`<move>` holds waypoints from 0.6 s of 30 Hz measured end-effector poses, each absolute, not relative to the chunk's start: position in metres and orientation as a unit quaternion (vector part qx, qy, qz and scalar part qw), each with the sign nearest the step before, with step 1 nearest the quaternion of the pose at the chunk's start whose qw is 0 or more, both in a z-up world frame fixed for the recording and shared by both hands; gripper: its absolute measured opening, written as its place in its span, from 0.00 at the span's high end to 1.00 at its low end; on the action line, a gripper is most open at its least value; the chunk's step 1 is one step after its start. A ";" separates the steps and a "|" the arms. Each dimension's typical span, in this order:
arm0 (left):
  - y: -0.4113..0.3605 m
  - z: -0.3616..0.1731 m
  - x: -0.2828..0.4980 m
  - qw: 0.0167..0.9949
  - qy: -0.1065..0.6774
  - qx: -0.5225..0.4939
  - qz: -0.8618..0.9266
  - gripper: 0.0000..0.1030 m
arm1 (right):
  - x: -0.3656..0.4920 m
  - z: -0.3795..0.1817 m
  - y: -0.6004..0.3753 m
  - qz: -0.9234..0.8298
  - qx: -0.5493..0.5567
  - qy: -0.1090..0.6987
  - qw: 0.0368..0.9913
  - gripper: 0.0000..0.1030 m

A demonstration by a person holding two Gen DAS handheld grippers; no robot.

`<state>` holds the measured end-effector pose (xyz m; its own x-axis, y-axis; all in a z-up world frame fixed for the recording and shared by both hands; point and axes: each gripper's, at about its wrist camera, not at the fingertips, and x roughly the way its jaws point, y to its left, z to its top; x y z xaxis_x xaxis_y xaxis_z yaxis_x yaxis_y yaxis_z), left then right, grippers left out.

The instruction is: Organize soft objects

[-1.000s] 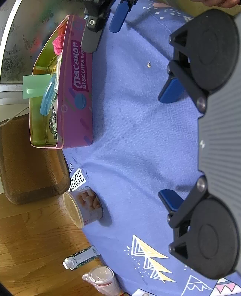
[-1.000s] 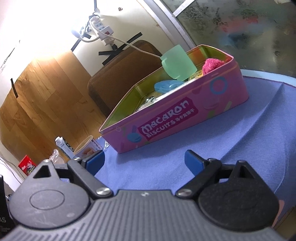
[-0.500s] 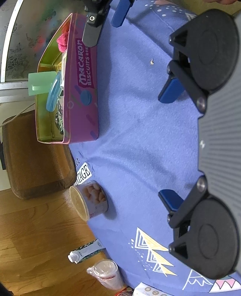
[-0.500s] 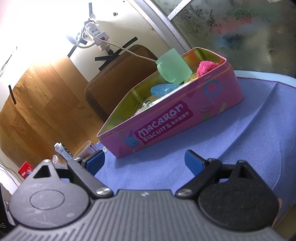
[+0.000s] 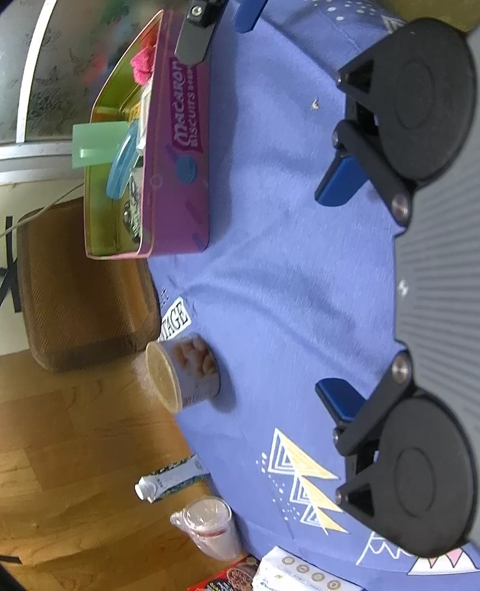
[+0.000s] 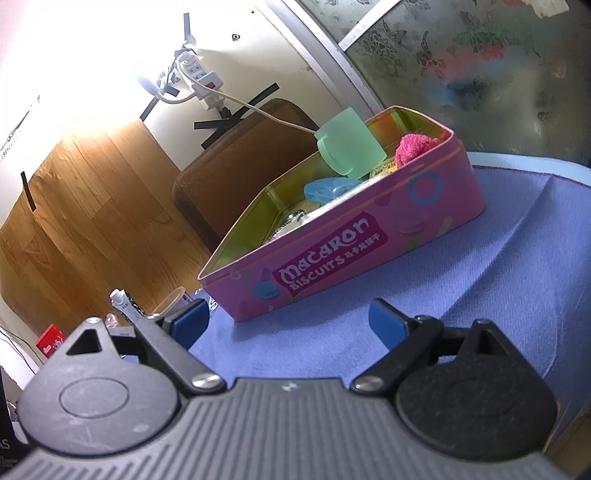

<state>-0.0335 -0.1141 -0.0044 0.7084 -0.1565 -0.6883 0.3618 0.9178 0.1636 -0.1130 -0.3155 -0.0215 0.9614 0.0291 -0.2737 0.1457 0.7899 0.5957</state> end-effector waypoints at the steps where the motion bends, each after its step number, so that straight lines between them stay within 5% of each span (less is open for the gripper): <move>1: -0.112 -0.003 -0.033 0.914 0.353 0.143 -0.138 0.00 | -0.113 -0.021 -0.315 -0.031 0.321 0.134 0.937 0.08; 18: -0.082 0.005 -0.031 0.936 0.315 0.138 -0.069 0.00 | -0.116 -0.010 -0.300 -0.023 0.281 0.115 0.952 0.08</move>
<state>-0.0307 -0.0817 0.0054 0.7917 -0.0425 -0.6094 0.2169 0.9521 0.2154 -0.1156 -0.3002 -0.0102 0.9724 0.0208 -0.2325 0.1089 0.8406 0.5306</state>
